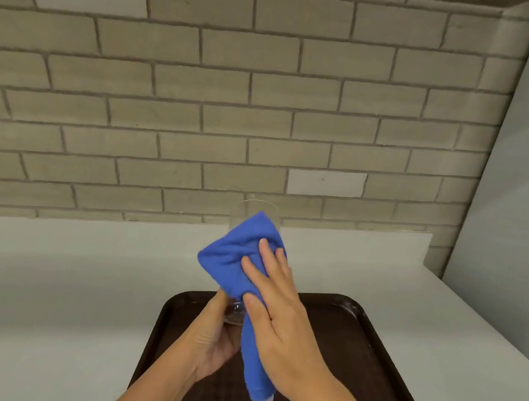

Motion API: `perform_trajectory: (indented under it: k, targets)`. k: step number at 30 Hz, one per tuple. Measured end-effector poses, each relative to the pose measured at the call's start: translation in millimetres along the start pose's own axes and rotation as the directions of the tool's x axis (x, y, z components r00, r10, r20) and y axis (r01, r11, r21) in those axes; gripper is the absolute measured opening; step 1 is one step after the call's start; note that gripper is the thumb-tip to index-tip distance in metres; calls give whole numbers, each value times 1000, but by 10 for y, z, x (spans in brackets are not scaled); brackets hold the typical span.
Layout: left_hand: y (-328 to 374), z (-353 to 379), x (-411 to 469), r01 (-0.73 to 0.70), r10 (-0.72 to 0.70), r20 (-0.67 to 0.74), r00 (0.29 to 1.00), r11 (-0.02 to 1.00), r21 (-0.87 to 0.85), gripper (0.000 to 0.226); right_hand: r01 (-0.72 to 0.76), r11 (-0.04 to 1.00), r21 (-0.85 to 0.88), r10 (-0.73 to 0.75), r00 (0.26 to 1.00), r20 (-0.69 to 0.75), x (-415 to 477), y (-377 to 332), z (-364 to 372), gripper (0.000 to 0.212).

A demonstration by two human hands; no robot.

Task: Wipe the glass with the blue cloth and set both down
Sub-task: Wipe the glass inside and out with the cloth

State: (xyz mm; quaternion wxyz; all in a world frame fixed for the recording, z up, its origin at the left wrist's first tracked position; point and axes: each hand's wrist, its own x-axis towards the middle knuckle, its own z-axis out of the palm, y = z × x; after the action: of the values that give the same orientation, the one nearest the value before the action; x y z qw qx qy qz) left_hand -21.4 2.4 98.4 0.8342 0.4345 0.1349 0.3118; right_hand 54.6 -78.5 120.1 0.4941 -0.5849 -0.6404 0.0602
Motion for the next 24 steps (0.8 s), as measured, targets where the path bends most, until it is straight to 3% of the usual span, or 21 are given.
perform_trajectory:
  k: [5, 13, 15, 18, 21, 24]
  targets:
    - [124, 175, 135, -28, 14, 140, 990, 995, 100, 23, 119, 960, -252, -137, 989, -54, 578, -99, -306, 51]
    - [377, 238, 311, -110, 83, 151, 985, 978, 179, 24, 116, 979, -166, -140, 980, -140, 957, -177, -418, 39]
    - [383, 235, 289, -94, 69, 131, 989, 976, 195, 29, 67, 995, -73, -79, 981, -175, 1004, -173, -435, 39]
    - [365, 243, 228, -84, 55, 143, 988, 975, 206, 36, -49, 978, 204, 105, 957, -272, 1042, -186, -478, 39]
    - [375, 259, 200, -120, 90, 157, 984, 973, 197, 29, -144, 893, 428, 291, 907, -303, 977, -174, -481, 33]
    - [439, 276, 189, -169, 139, 153, 978, 964, 205, 22, -227, 794, 563, 417, 879, -233, 837, -140, -376, 25]
